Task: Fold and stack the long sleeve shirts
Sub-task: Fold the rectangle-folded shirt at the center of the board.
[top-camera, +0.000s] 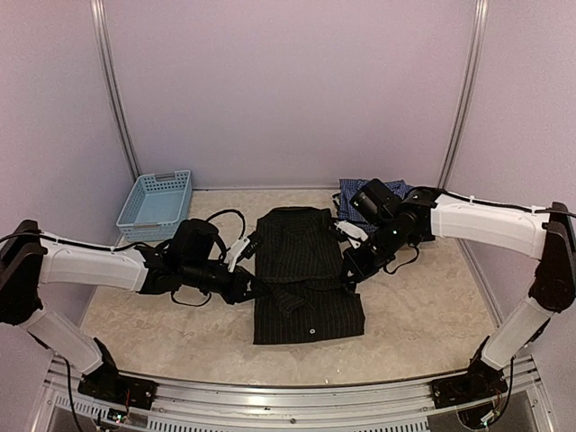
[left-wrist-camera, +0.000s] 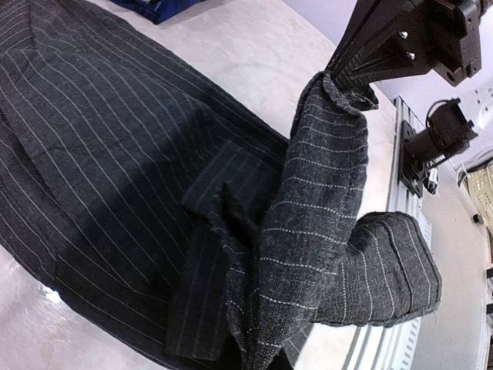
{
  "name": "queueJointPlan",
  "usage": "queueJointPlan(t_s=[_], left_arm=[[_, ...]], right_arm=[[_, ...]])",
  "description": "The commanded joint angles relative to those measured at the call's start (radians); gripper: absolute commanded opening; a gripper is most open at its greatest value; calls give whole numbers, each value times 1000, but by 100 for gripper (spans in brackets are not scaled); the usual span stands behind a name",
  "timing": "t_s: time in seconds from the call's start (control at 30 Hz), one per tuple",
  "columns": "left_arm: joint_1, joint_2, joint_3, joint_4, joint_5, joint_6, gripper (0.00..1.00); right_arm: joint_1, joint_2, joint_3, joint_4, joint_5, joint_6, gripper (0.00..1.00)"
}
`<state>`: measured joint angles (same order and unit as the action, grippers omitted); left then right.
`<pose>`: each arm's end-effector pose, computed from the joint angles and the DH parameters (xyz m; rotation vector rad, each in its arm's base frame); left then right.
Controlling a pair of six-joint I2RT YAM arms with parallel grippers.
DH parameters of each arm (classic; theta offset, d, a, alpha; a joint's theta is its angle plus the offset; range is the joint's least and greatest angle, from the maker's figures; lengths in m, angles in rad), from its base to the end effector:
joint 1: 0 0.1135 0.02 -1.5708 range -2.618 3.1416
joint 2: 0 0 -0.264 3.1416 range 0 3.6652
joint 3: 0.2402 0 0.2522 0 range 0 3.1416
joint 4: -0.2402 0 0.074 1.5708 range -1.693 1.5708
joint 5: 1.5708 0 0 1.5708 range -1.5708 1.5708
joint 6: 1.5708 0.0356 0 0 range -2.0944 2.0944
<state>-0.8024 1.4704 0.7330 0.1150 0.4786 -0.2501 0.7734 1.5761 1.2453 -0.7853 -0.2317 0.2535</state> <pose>0.1974 -0.2278 0.1943 0.9121 2.1530 -1.0876 0.2235 0.2296 0.2571 -0.7915 2.6831 0.6012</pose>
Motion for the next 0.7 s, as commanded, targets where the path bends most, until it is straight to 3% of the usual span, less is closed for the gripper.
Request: queueJointPlan(t_s=[0.0,0.37,0.53,0.67], left_arm=[[58,146,101,22,50,-40,0],[124,378,213,0,-6,-118,0],[140,409,243,-5,-40,-154,0],[146,411,239,8,-78,-186,6]], right_arm=[[-82,144,142,-32,-15,-127,0],[-157,462,382,-35,13,-166,0],[-185,521,450,-38,114,-139,22],[-204,512,473,-37,179,-128,34]])
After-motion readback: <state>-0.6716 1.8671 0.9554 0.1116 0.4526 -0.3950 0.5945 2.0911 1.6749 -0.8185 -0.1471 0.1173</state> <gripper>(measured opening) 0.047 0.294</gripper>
